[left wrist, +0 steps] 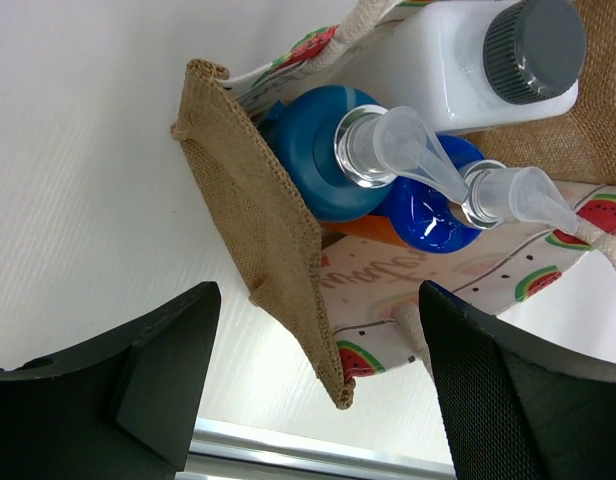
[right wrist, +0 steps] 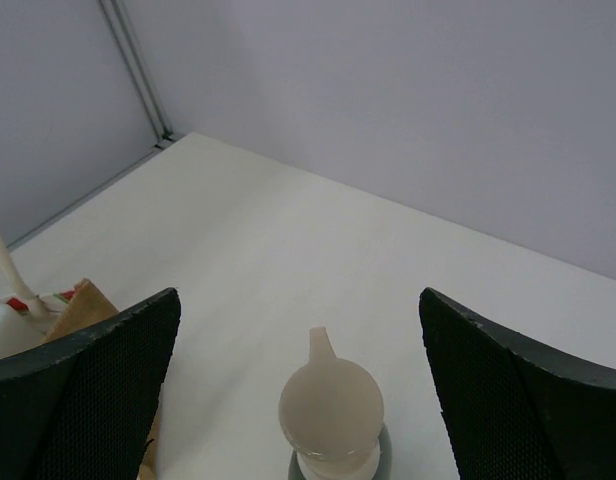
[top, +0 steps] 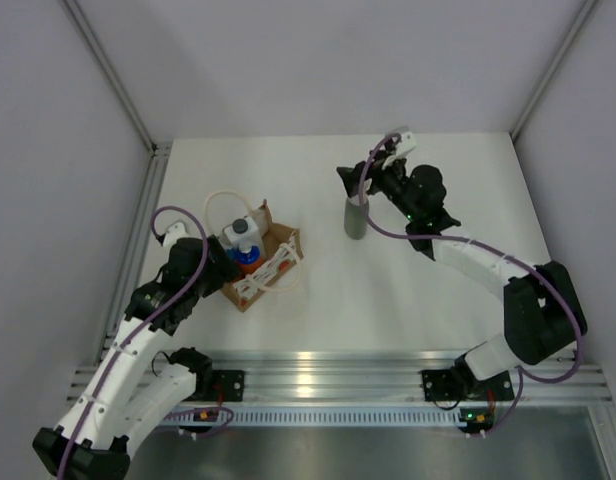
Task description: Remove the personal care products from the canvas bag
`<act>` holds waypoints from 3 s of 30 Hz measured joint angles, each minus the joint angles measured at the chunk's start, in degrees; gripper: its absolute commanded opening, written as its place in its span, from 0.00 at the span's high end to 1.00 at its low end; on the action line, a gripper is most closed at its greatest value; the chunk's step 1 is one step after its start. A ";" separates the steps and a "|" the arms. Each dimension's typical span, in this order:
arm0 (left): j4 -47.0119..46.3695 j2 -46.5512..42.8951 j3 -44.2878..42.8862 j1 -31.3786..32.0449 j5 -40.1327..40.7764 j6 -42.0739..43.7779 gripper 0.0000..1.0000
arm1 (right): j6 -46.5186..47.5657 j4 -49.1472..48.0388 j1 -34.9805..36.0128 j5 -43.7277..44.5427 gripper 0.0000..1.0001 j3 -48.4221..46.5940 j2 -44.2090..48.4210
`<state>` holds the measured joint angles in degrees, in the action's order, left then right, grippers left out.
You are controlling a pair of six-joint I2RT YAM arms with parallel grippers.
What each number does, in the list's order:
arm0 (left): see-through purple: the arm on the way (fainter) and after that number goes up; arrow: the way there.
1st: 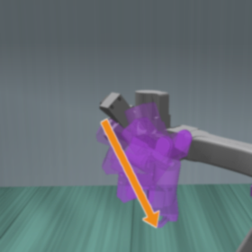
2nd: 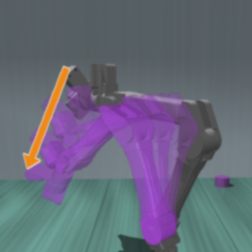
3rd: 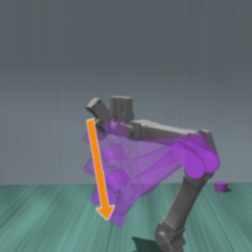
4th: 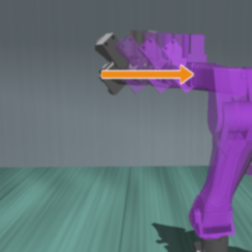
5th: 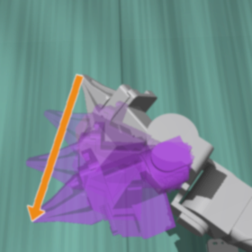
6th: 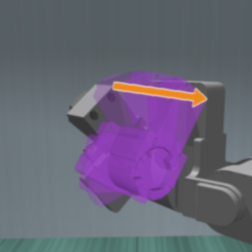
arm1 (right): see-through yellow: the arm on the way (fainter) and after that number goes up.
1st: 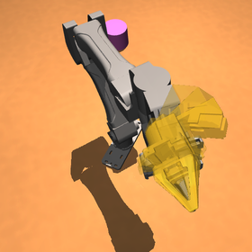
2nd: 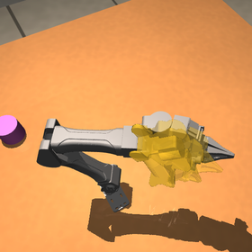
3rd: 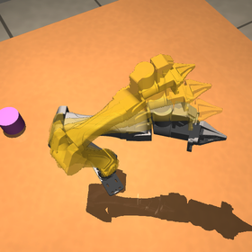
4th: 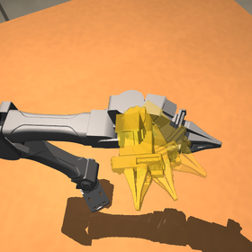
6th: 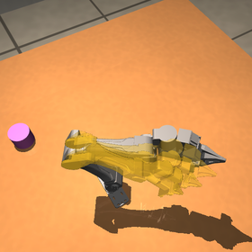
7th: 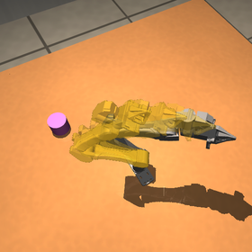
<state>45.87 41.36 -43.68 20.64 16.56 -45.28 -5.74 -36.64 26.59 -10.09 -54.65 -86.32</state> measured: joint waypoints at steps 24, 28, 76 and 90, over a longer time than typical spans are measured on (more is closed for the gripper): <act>-0.55 -4.09 5.79 0.00 2.38 -7.54 0.49 | 1.57 21.49 23.17 -3.17 0.02 -24.17 -11.72; -1.07 -4.07 6.03 0.00 2.32 -7.91 0.51 | 7.02 30.40 26.97 -2.29 0.10 -28.85 -15.02; -2.40 -4.02 7.41 0.00 1.05 -9.09 0.57 | 13.20 59.82 32.65 2.25 0.28 -49.75 -36.20; -2.38 -4.13 7.45 0.00 1.05 -9.07 0.57 | 10.05 49.57 32.68 2.73 0.29 -44.11 -35.56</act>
<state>43.48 37.23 -36.23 20.64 17.61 -54.35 4.32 12.93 59.27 -7.35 -98.76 -121.89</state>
